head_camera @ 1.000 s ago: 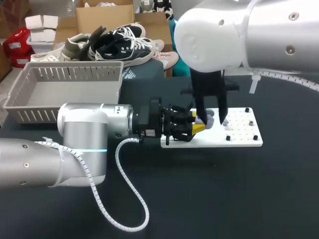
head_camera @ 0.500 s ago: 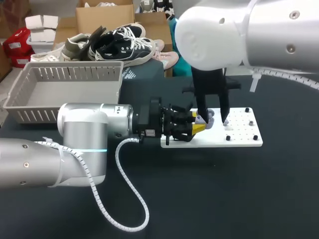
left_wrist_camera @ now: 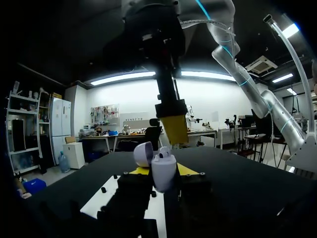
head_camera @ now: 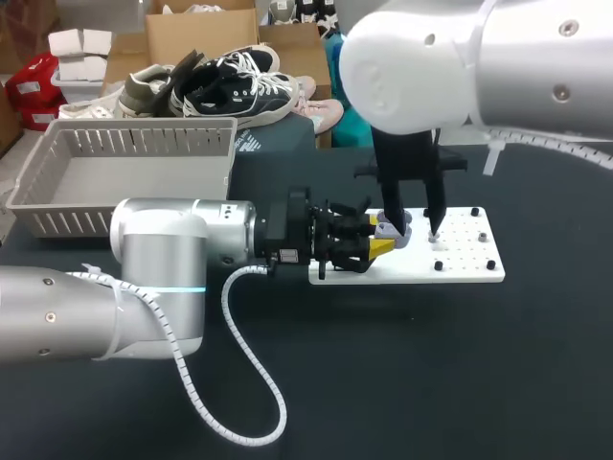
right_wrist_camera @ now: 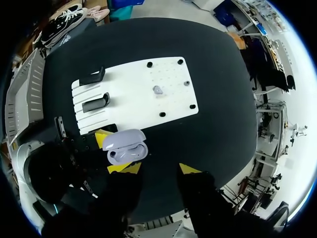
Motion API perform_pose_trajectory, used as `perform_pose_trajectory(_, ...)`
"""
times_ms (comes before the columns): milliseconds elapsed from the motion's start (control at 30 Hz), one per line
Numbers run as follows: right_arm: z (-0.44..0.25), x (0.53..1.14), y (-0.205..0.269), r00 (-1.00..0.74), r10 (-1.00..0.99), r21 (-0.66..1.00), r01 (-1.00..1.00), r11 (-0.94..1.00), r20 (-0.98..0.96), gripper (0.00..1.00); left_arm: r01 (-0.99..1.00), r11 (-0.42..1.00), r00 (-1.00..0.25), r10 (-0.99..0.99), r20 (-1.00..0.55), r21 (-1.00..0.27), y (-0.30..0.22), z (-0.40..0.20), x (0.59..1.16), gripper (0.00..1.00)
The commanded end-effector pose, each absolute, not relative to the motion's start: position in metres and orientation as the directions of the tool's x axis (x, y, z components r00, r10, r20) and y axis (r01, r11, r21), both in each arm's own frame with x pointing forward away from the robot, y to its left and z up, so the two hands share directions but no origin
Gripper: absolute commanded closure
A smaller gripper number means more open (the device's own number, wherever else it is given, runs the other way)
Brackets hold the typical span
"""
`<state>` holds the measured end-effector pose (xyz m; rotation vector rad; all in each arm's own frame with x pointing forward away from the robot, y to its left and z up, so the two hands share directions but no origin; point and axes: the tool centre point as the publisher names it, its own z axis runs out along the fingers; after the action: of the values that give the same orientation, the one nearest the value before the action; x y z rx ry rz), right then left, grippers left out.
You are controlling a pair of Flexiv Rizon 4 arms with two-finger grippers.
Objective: Pick up each earbud case from the left stands, insert the matching earbuds, close the lid, and place the case in the box.
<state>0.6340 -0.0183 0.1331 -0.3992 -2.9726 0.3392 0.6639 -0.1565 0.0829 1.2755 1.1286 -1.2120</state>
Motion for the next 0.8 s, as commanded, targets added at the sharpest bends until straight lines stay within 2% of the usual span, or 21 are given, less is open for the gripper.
perform_pose_trajectory(33, 0.137, 0.630, -0.018, -0.959, 0.272, -0.228, 0.247, 0.942, 0.083, 0.58, 0.996, -0.059, 0.062, -0.011, -0.998, 0.062, -0.157, 0.083, 0.664, 1.00)
perform_pose_trajectory(200, 0.148, 0.630, -0.022, -0.956, 0.284, -0.184, 0.268, 0.946, 0.069, 0.57, 0.996, -0.059, 0.062, -0.011, -0.998, 0.062, -0.157, 0.083, 0.664, 1.00)
perform_pose_trajectory(467, 0.164, 0.645, -0.052, -0.927, 0.370, -0.025, 0.369, 0.929, 0.067, 0.56, 0.996, -0.059, 0.062, -0.011, -0.998, 0.062, -0.157, 0.083, 0.664, 1.00)
perform_pose_trajectory(800, 0.158, 0.663, -0.072, -0.896, 0.441, 0.028, 0.443, 0.896, 0.052, 0.55, 0.991, -0.056, 0.115, -0.048, -0.992, 0.118, -0.144, 0.084, 0.658, 1.00)
